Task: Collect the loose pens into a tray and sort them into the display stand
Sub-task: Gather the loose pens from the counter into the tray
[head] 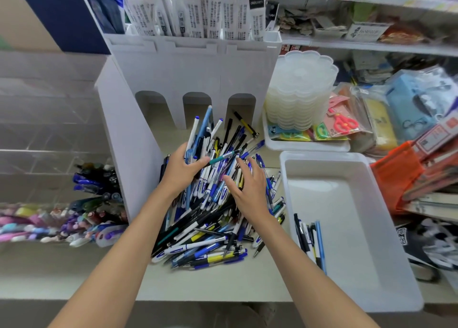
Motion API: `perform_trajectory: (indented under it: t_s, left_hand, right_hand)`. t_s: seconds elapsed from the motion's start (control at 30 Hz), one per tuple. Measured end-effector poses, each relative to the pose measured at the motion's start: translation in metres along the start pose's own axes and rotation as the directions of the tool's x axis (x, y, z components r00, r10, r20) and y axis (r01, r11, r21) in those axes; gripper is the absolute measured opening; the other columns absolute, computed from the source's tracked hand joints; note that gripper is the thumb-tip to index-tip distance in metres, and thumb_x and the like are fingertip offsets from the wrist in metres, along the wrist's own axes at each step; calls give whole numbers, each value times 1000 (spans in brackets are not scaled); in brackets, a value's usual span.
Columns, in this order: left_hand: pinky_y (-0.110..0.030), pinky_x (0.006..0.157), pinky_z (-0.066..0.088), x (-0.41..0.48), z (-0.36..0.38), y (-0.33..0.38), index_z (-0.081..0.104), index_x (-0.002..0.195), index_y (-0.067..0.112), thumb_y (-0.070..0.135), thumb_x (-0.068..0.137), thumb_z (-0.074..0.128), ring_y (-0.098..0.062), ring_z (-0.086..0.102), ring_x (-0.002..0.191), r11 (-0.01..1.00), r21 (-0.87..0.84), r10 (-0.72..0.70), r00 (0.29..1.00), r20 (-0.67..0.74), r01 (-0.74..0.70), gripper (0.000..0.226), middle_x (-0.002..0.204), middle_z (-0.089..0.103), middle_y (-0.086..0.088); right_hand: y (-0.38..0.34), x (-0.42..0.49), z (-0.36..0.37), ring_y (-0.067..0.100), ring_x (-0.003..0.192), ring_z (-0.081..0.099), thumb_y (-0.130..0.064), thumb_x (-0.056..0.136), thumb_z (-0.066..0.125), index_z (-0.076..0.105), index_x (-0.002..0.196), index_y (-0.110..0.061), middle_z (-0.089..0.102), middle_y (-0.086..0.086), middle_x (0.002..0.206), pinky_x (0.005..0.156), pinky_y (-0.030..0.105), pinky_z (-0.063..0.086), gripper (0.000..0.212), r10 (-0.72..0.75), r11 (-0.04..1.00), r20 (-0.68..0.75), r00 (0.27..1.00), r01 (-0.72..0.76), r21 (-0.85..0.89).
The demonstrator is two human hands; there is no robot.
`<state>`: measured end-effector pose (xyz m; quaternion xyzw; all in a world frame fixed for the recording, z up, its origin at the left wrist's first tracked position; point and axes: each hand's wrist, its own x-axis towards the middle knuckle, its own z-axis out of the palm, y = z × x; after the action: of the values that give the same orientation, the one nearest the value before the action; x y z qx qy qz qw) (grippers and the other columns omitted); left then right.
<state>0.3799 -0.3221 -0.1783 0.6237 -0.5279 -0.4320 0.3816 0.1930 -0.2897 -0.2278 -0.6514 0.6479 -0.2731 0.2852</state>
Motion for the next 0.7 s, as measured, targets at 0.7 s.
perform_trajectory:
  t_s: [0.7]
  left_hand:
    - [-21, 65, 52, 13, 11, 65, 59, 100, 22, 19, 91, 71, -8, 64, 69, 998, 45, 28, 900, 435, -53, 15, 84, 67, 1]
  right_hand:
    - [-86, 67, -73, -6, 103, 60, -30, 100, 55, 19, 154, -33, 49, 2, 139, 81, 16, 53, 65, 109, 728, -161, 981, 31, 685]
